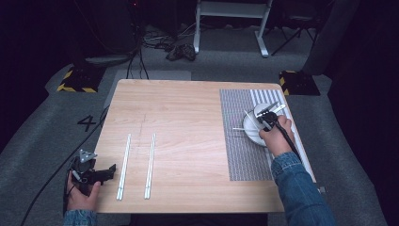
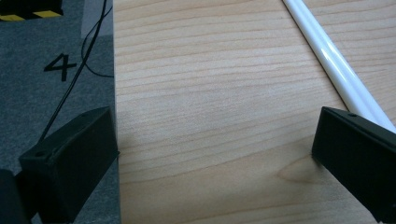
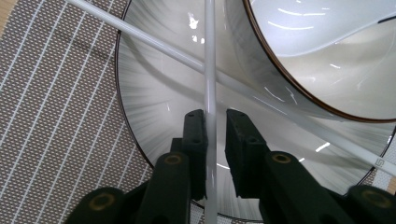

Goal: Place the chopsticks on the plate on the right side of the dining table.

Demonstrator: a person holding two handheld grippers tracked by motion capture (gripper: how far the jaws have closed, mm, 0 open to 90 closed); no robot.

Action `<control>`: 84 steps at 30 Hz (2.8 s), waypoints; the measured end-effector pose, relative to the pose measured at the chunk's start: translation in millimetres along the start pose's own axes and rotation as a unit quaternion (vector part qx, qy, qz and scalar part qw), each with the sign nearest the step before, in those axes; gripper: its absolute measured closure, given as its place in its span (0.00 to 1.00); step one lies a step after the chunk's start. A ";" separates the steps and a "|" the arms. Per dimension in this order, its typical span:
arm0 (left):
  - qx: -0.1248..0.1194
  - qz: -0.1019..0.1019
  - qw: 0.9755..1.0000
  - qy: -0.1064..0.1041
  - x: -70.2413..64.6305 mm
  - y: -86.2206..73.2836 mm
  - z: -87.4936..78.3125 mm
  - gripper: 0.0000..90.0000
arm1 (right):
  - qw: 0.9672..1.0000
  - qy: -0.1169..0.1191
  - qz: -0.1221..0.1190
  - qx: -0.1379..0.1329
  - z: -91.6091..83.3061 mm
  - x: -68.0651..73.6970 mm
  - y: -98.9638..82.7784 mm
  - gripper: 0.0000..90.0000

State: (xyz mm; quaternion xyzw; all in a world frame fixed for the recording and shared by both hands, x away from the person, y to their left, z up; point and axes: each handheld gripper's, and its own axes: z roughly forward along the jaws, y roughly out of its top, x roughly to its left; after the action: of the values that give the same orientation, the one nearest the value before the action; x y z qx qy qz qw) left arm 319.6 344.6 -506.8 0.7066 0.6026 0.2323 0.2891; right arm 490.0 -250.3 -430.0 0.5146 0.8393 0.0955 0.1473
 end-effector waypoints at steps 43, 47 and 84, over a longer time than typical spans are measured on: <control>0.025 -0.053 0.998 -0.036 11.7 -0.1 3.1 0.00 | 0.997 0.019 0.038 -0.056 -6.8 -17.3 -101.7 0.55; 0.025 -0.053 0.998 -0.035 11.6 -0.1 3.1 0.00 | 0.997 0.016 0.047 -0.062 -9.4 -24.1 -103.2 0.56; 0.002 0.018 1.000 -0.010 -3.3 -1.5 -2.5 0.01 | 0.993 -0.007 0.098 -0.060 -2.0 -60.2 -96.3 0.57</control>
State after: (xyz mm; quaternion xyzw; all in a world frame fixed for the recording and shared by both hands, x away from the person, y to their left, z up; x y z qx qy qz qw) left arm 316.3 341.9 -506.0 0.7202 0.5874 0.2290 0.2894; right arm 434.5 -347.5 -449.2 0.5850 0.7766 0.1565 0.1738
